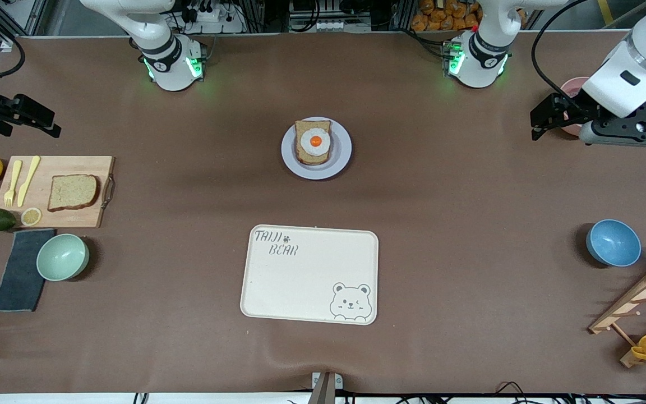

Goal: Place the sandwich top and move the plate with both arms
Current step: 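Move the left gripper toward the rim of the white plate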

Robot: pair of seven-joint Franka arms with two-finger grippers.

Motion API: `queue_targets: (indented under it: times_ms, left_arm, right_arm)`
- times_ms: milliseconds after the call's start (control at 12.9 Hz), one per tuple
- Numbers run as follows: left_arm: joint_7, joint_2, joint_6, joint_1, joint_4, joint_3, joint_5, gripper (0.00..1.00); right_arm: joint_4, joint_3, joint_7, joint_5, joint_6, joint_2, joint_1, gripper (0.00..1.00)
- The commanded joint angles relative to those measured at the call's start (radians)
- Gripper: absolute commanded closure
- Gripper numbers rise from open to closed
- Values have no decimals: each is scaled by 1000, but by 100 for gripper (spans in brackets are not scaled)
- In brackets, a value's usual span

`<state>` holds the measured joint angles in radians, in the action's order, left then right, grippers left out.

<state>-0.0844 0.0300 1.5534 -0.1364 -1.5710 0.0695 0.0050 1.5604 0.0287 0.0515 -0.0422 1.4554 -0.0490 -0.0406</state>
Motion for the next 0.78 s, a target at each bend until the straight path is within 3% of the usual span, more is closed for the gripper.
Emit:
queue_targets:
  times_ms: [0, 543, 698]
  left_arm:
    - [5, -10, -7, 0, 25, 13, -11, 0]
    - [9, -53, -9, -5, 59, 16, -14, 0]
    - [11, -53, -12, 12, 36, 21, -84, 0]
  right_arm:
    - [7, 10, -10, 1, -3, -8, -16, 0]
    - [9, 10, -10, -1, -7, -8, -18, 0]
    - [10, 8, -10, -1, -7, -8, -18, 0]
